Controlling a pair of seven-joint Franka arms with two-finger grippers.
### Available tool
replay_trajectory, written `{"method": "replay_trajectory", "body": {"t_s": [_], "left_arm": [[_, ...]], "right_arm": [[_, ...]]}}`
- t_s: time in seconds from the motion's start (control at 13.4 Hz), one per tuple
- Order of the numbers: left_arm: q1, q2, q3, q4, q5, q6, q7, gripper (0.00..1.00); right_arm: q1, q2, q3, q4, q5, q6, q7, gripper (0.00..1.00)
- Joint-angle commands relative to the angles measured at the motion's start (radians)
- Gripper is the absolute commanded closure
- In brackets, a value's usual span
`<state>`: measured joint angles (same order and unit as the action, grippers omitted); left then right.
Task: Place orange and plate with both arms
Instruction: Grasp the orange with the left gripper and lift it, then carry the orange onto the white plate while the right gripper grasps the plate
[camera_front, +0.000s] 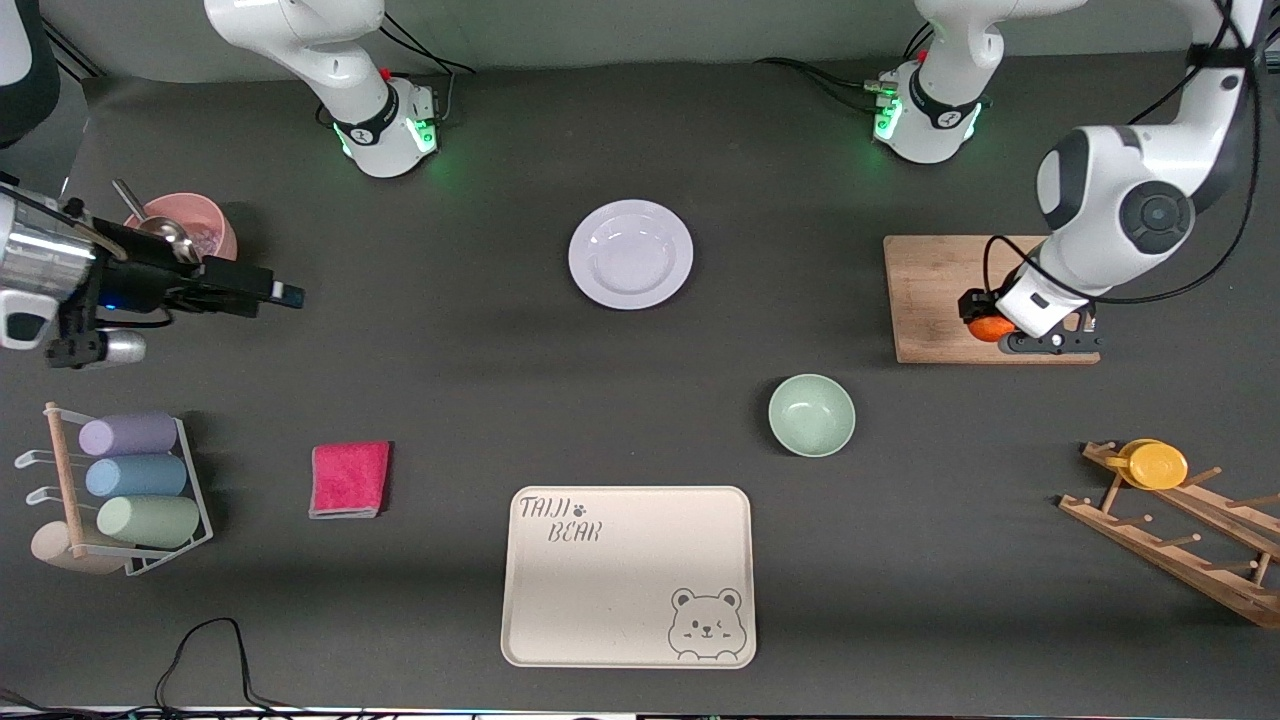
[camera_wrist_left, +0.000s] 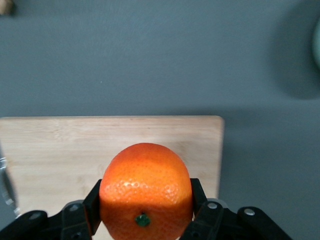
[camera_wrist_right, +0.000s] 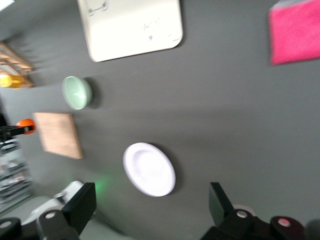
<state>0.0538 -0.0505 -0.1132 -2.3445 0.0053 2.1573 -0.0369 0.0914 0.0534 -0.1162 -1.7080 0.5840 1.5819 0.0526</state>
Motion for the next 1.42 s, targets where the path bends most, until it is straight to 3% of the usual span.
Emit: {"method": "replay_trajectory", "body": {"t_s": [0.0, 0.15, 0.3, 0.52, 0.75, 0.97, 1.34], "left_arm": [[-0.005, -0.028, -0.077, 0.196, -0.040, -0.251, -0.064, 1.00], [-0.005, -0.041, -0.144, 0.287, -0.146, -0.368, -0.151, 1.00], [-0.006, -0.077, -0.280, 0.318, -0.189, -0.383, -0.316, 1.00], [-0.009, -0.069, -0.543, 0.344, -0.192, -0.285, -0.675, 1.00], [-0.017, -0.013, -0.709, 0.337, -0.189, -0.162, -0.917, 1.00], [-0.070, 0.093, -0.781, 0.295, -0.125, -0.010, -1.065, 1.00], [-0.259, 0.397, -0.767, 0.301, 0.275, 0.116, -1.410, 1.00]], "right_arm": [[0.008, -0.069, -0.020, -0.169, 0.111, 0.078, 0.006, 0.00], [0.013, -0.063, -0.016, -0.206, 0.149, 0.090, 0.003, 0.00], [0.056, -0.056, -0.016, -0.252, 0.151, 0.131, -0.022, 0.00], [0.059, -0.043, -0.017, -0.318, 0.167, 0.145, -0.102, 0.00], [0.062, -0.044, -0.020, -0.401, 0.250, 0.148, -0.164, 0.00], [0.071, -0.043, -0.014, -0.465, 0.270, 0.208, -0.168, 0.00], [0.103, -0.033, -0.017, -0.603, 0.430, 0.314, -0.330, 0.00]]}}
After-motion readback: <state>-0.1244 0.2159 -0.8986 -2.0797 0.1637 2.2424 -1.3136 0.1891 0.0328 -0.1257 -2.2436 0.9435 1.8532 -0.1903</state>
